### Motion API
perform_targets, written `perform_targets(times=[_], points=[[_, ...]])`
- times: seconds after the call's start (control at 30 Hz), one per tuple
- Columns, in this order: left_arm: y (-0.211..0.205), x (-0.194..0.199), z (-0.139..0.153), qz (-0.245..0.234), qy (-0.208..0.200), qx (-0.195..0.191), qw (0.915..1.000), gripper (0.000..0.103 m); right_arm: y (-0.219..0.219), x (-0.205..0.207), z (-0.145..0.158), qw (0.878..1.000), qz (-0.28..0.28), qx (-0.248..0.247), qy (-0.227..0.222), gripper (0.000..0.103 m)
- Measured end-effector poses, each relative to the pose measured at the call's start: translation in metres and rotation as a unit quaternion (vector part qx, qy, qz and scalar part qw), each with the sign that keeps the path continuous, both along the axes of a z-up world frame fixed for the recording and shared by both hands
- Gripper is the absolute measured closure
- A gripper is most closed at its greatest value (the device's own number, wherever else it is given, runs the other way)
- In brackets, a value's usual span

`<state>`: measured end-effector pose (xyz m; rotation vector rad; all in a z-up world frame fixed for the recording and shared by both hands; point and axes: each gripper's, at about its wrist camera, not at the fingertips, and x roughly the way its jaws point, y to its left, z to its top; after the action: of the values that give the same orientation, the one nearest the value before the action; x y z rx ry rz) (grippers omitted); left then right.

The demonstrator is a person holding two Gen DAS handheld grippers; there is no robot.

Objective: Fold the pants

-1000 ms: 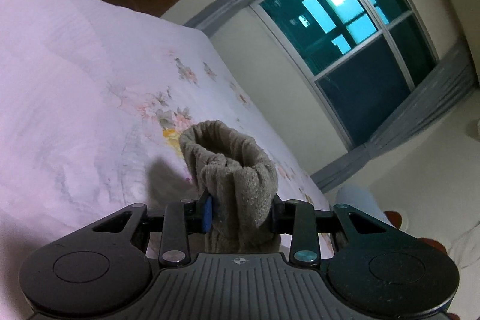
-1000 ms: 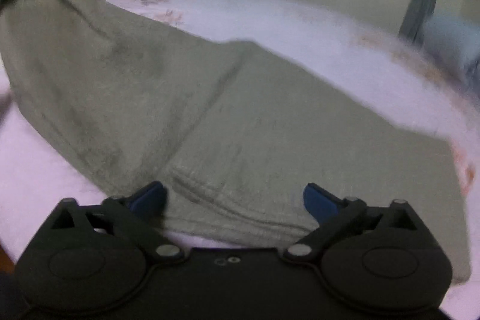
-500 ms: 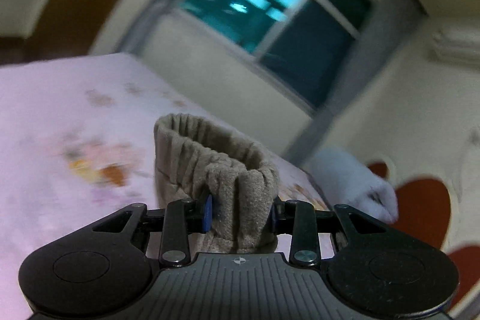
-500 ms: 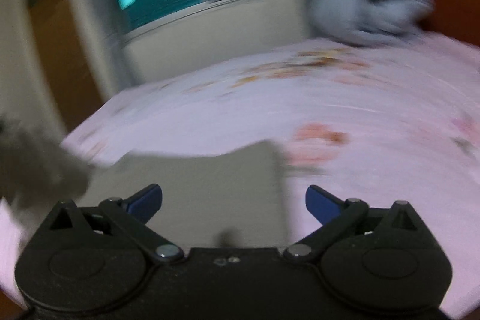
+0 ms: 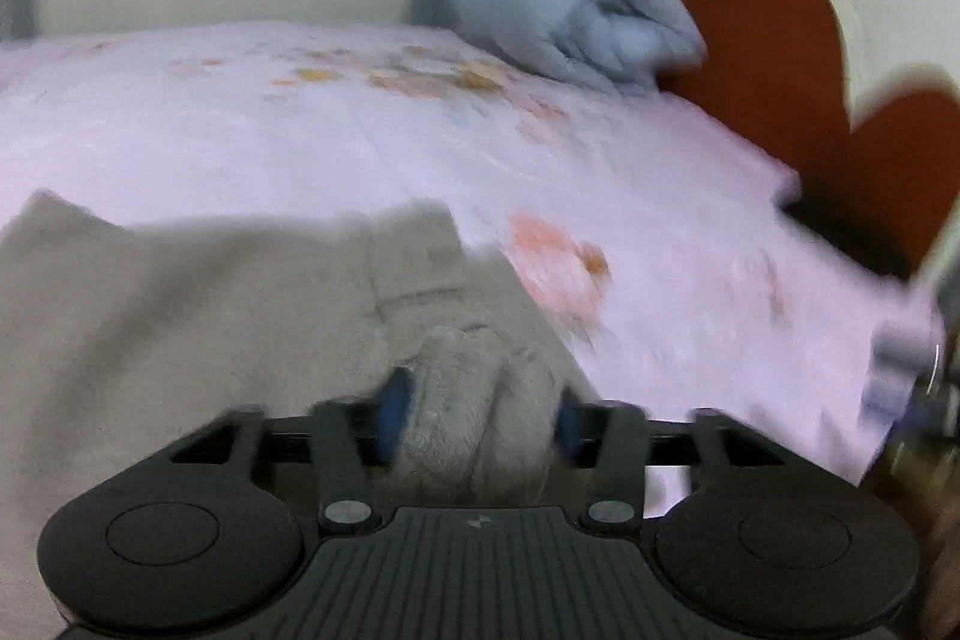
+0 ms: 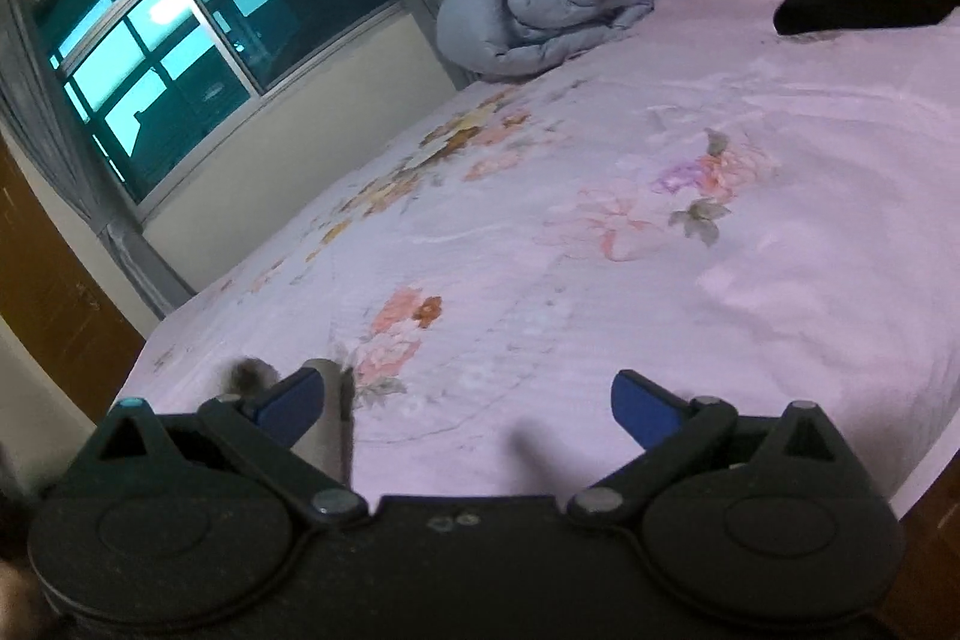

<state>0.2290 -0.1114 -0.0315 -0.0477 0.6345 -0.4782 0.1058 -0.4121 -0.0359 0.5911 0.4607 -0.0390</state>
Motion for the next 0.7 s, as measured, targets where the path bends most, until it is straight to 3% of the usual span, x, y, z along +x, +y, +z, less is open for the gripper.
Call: perform_targets(times=[0.03,0.07,0.17,0.3,0.43,0.53,0.57,0.63,0.7], points=[[-0.001,-0.015,-0.001,-0.005,-0.027,-0.010,0.9996,0.003,-0.004,0.000,-0.001,1.000,0.001,0.005,0.002,0.006],[0.003,-0.024,0.002,0.004,-0.032,-0.022,0.9992,0.000,-0.005,0.000,-0.002,1.000,0.001,0.010,0.003,0.006],[0.030,-0.039,0.021,0.043,-0.024,-0.047,0.9977,0.000,-0.005,0.003,-0.003,0.999,0.024,0.024,-0.005,0.006],[0.115,-0.044,0.039,0.136,-0.026,-0.101,0.9852,0.000,0.016,0.020,0.000,0.988,0.117,0.100,-0.018,0.008],[0.214,-0.059,0.030,0.267,-0.008,-0.094,0.9591,0.000,0.063,0.047,-0.001,0.969,0.194,0.151,0.009,0.011],[0.265,-0.079,0.020,0.338,0.016,-0.117,0.9338,0.000,0.091,0.067,-0.012,0.958,0.198,0.203,0.047,0.016],[0.274,-0.085,0.015,0.348,0.021,-0.123,0.9293,0.000,0.096,0.072,-0.015,0.955,0.195,0.219,0.054,0.017],[0.283,-0.099,0.004,0.353,0.032,-0.116,0.9280,0.000,0.105,0.082,-0.022,0.952,0.182,0.235,0.077,0.017],[0.287,-0.101,-0.004,0.342,0.049,-0.094,0.9335,0.000,0.112,0.090,-0.028,0.950,0.169,0.243,0.096,0.017]])
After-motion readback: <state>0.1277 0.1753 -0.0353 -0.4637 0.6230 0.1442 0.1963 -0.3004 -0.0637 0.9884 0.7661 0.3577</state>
